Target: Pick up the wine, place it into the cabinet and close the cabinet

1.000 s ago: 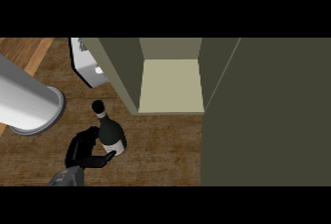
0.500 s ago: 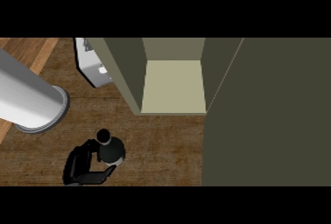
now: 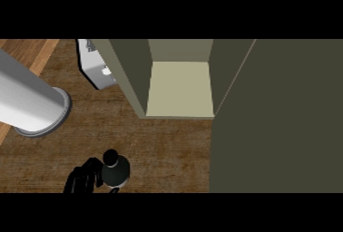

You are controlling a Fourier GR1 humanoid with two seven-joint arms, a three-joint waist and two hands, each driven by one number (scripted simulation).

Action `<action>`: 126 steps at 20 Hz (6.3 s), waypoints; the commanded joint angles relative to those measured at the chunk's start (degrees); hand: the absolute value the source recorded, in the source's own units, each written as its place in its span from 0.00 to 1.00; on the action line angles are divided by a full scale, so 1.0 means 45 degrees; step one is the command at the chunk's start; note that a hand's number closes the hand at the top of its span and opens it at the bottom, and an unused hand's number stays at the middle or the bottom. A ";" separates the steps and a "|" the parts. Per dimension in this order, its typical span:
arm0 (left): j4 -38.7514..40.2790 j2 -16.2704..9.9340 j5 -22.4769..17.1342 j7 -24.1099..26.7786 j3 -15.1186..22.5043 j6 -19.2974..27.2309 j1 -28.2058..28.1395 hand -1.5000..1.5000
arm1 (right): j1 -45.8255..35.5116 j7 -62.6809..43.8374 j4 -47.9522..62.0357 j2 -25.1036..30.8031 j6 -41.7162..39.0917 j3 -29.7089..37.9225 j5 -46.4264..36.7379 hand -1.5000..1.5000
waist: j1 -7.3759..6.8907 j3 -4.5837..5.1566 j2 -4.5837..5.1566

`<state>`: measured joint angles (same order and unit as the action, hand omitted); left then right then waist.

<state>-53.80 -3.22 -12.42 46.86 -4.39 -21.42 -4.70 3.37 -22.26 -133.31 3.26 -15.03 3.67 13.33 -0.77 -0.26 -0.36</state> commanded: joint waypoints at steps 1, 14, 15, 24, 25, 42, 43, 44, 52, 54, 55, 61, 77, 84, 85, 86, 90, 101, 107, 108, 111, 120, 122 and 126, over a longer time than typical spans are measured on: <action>-0.3376 0.0273 -0.0686 -0.1517 0.0706 -0.0539 -0.1907 1.00 | 0.0336 0.0541 0.0412 -0.0242 -0.0178 -0.0466 -0.0706 0.00 | 0.0032 0.0037 0.0042; -1.0343 0.0712 -0.1469 -0.5723 0.3612 0.3454 -0.2741 1.00 | 0.0323 -0.0405 -0.0416 0.0272 -0.0231 0.0274 0.0575 0.00 | 0.0159 0.0054 0.0060; -1.0849 0.0713 -0.1865 -0.6443 0.3667 0.4177 -0.2278 1.00 | 0.0738 0.0557 -0.0010 -0.0072 -0.0529 -0.0145 -0.0045 0.00 | 0.0168 0.0052 0.0063; -0.9589 0.0715 -0.1823 -0.7163 0.4603 0.6690 0.0794 1.00 | 0.0895 -0.0040 -0.0755 -0.0045 -0.0370 0.0076 0.0638 0.00 | 0.0253 0.0058 0.0070; -0.9752 0.0715 -0.1634 -0.7419 0.4782 0.7286 0.1210 1.00 | -0.0743 0.0204 0.1210 0.0547 -0.0427 0.0939 0.0796 0.00 | 0.0192 0.0057 0.0086; -0.5363 0.0715 -0.1039 -0.7174 0.5990 1.0703 0.5802 1.00 | 0.0247 0.0804 0.0586 0.0396 -0.0873 0.0766 0.0663 0.00 | 0.0250 0.0058 0.0082; -0.4457 0.0715 -0.1347 -0.6714 0.6105 1.0867 0.6212 1.00 | 0.0428 0.0904 0.0578 0.0173 -0.0807 0.0307 0.0077 0.00 | 0.0279 0.0059 0.0089; -0.4103 0.0715 -0.1786 -0.6102 0.7349 1.2289 0.6626 1.00 | 0.0319 0.1343 0.1065 -0.0239 -0.0636 0.0005 -0.0227 0.00 | 0.0333 0.0060 0.0101; -0.2879 0.0715 -0.2830 -0.5502 0.6654 1.1702 0.6471 1.00 | 0.0039 0.0286 0.0063 0.0060 -0.0397 -0.0142 -0.0269 0.00 | 0.0261 0.0062 0.0086; -0.1844 0.0715 -0.3217 -0.5285 0.6213 1.1335 0.7347 1.00 | -0.0136 0.0559 0.0699 -0.0035 -0.0410 -0.0210 -0.0465 0.00 | 0.0273 0.0061 0.0094; -0.1776 0.0715 -0.3673 -0.4477 0.7311 1.1985 0.6638 1.00 | 0.0270 0.1626 0.1303 -0.0415 -0.0638 -0.0305 -0.0740 0.00 | 0.0306 0.0060 0.0101; -0.0748 0.0715 -0.4092 -0.4139 0.6690 1.1230 0.6842 1.00 | 0.0948 0.1706 0.1120 0.0021 -0.1266 0.0350 0.0156 0.00 | 0.0300 0.0058 0.0092; 0.3955 0.0715 -0.7895 -0.1667 0.6565 0.8781 0.9749 1.00 | -0.0638 0.0487 0.1377 0.0090 -0.0323 0.0310 0.0252 0.00 | 0.0392 0.0065 0.0130; 0.4396 0.0715 -0.9529 -0.1292 0.7367 0.9003 1.0187 1.00 | 0.0427 0.0641 0.0585 0.0473 -0.1030 0.1078 0.1474 0.00 | 0.0498 0.0064 0.0126; 0.4665 0.0715 -0.8742 -0.1952 0.6615 0.8627 1.0754 1.00 | 0.0309 0.0938 0.0706 -0.0379 -0.0480 -0.0372 -0.0447 0.00 | 0.0346 0.0063 0.0108; 0.5171 0.0715 -0.9184 -0.1949 0.6463 0.8424 1.1199 1.00 | 0.0254 0.0562 0.0471 -0.0436 -0.0251 -0.0394 -0.0195 0.00 | 0.0430 0.0066 0.0130; 0.5801 0.0715 -1.0209 -0.1208 0.7160 0.8504 1.1581 1.00 | 0.0132 0.1213 0.1397 -0.0041 -0.0951 -0.0123 0.0019 0.00 | 0.0611 0.0067 0.0177; 0.7985 0.0715 -1.0348 -0.1732 0.6929 0.8282 1.2633 1.00 | 0.0135 0.1382 0.1488 0.0006 -0.0961 0.0168 0.0254 0.00 | 0.0712 0.0065 0.0220; 0.9213 0.0715 -1.0301 -0.1211 0.6574 0.7727 1.2873 1.00 | 0.0501 0.1614 0.1211 -0.0258 -0.0923 -0.0174 -0.0023 0.00 | 0.0797 0.0069 0.0257; 0.9078 0.0715 -1.0375 -0.1600 0.6448 0.7942 1.3386 1.00 | -0.0394 0.1353 0.1951 0.0161 -0.0927 0.0369 0.0337 0.00 | 0.0714 0.0068 0.0250; 0.9489 0.0715 -1.0580 -0.0409 0.6100 0.7508 1.2832 1.00 | -0.0107 0.0498 0.0649 -0.0011 -0.0588 -0.0285 0.0149 0.00 | 0.0858 0.0081 0.0286; 0.9923 0.0565 -1.0386 0.1115 0.5520 0.7516 1.3200 0.00 | 0.0048 0.1075 0.0841 -0.0031 -0.0749 -0.0019 0.0195 0.00 | 0.0608 0.0071 0.0230; 0.9560 0.0498 -1.0181 0.1033 0.5692 0.7679 1.3520 0.00 | -0.0147 0.0565 0.0634 0.0131 -0.0607 0.0022 0.0285 0.00 | 0.0512 0.0071 0.0181; 0.8740 0.0667 -0.9912 0.1820 0.5937 0.7611 1.2662 0.00 | 0.0058 0.0909 0.0762 -0.0056 -0.0535 -0.0068 -0.0174 0.00 | 0.0281 0.0062 0.0088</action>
<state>-13.40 0.14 -57.35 49.52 24.09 11.34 54.28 3.29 -17.77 -129.11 3.02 -17.88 3.32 13.10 2.38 0.71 1.38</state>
